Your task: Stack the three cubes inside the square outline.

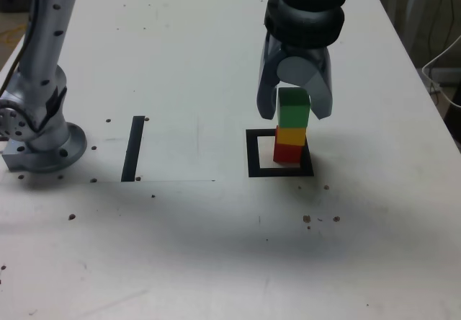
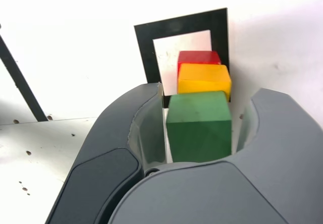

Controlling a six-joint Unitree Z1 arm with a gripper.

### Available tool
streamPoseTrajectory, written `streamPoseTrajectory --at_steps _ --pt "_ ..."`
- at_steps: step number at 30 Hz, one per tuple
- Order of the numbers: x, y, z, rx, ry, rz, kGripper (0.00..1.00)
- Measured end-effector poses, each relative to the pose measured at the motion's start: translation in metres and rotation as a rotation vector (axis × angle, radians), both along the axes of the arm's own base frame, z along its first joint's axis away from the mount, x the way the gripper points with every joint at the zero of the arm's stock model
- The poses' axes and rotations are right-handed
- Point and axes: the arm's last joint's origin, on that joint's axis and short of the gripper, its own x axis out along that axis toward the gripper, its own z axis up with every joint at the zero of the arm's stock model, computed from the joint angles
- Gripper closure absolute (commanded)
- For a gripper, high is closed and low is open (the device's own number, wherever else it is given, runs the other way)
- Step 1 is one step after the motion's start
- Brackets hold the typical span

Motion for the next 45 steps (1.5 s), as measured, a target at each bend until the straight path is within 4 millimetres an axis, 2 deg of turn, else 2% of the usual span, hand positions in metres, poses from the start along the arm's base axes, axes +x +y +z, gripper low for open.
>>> streamPoseTrajectory --at_steps 24,29,40,45 --pt "-0.005 0.000 0.003 -0.019 -0.021 -0.006 0.01" --pt "-0.010 0.001 0.009 -0.021 -0.034 -0.007 0.01" --pt "-0.043 0.004 0.045 -0.040 -0.044 -0.005 0.01" --pt "-0.078 0.008 0.063 -0.056 -0.070 -0.014 0.01"
